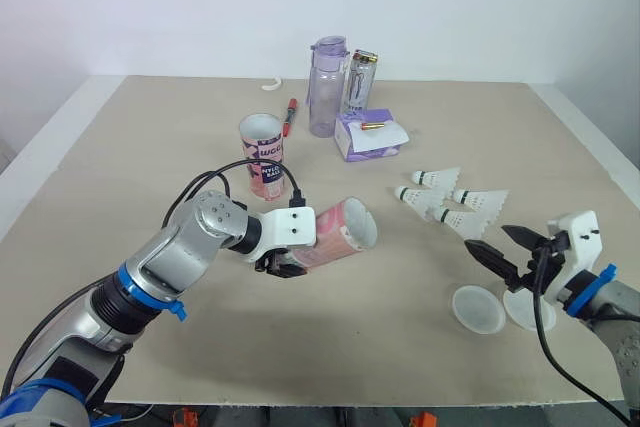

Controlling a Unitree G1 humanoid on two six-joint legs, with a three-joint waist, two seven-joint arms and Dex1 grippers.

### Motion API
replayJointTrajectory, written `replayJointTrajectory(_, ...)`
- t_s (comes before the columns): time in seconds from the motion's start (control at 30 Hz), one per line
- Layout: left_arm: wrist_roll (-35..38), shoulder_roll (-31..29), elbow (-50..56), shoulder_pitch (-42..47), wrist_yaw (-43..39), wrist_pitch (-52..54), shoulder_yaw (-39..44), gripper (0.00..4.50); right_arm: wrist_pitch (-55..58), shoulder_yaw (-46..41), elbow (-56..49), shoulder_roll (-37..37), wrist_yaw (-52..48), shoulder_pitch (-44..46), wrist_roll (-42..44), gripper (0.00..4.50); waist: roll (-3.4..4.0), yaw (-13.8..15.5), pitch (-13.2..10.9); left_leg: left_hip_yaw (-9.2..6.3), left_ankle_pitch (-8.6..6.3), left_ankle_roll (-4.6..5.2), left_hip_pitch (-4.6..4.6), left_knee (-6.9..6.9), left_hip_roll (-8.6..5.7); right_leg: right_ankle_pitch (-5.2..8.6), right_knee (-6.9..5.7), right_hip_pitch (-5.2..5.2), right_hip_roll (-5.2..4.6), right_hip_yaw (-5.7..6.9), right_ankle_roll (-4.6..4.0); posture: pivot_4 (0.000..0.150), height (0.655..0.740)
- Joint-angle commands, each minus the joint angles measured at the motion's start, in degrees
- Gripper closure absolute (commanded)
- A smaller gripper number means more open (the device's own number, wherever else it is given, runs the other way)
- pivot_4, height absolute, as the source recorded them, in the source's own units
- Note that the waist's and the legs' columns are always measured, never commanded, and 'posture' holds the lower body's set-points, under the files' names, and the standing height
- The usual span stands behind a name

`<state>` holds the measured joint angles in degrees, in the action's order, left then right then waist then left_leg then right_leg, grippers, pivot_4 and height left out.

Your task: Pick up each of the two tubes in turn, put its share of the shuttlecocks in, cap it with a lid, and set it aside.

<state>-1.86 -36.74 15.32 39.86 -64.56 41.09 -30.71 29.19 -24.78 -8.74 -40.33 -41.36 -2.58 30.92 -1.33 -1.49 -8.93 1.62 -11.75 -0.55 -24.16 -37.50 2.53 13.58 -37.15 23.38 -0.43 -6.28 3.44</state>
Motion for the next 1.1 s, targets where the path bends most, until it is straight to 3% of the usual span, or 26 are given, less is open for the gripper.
replayJointTrajectory(0.03,-0.90,-0.53,-0.51,-1.09,0.47,1.05,-1.28,1.70,-0.63,-0.06,1.79,0.91,-0.07,2.53,0.79,0.01,0.01,0.00,0.00,0.00,0.00,0.00,0.00,0.00,0.00,0.00,0.00,0.00,0.00,0.00,0.00,0.150,0.7400)
replayJointTrajectory(0.63,-0.76,-0.57,0.70,-1.85,1.52,2.03,-1.40,1.70,1.34,5.64,9.01,5.33,2.24,11.34,-0.51,0.01,0.02,-0.07,0.01,-0.01,0.00,0.00,-0.02,0.01,0.01,0.01,0.00,0.01,0.04,-0.01,0.01,0.150,0.7400)
replayJointTrajectory(0.73,-0.73,-0.58,0.80,-1.91,1.62,2.14,-1.43,1.70,1.62,5.55,10.61,5.78,3.03,12.81,-0.68,0.70,0.03,-0.07,0.01,0.00,0.00,0.00,-0.02,0.01,0.01,0.01,0.00,0.00,0.04,-0.01,0.02,0.150,0.7400)
replayJointTrajectory(0.9,-0.83,-0.89,0.56,-2.12,1.70,1.93,-1.30,1.70,1.84,5.98,11.82,5.67,3.27,13.66,-1.23,3.16,0.03,-0.07,0.00,-0.01,0.00,0.00,-0.02,0.01,0.00,0.01,0.00,0.00,0.05,-0.02,0.02,0.150,0.7400)
replayJointTrajectory(1.0,-0.90,-0.92,0.50,-2.17,1.79,1.99,-1.30,1.70,1.88,5.91,12.24,5.85,3.58,14.17,-1.42,4.24,0.03,-0.08,0.01,-0.01,0.00,0.00,-0.02,0.01,0.00,0.00,0.00,0.00,0.05,-0.02,0.03,0.150,0.7400)
replayJointTrajectory(1.1,-0.84,-0.83,0.43,-2.08,1.83,2.09,-1.27,1.70,2.13,6.00,11.59,5.93,3.74,14.12,-1.42,4.40,0.03,-0.09,0.01,-0.01,0.00,0.00,-0.02,0.01,0.00,0.00,0.00,0.00,0.05,-0.02,0.03,0.150,0.7400)
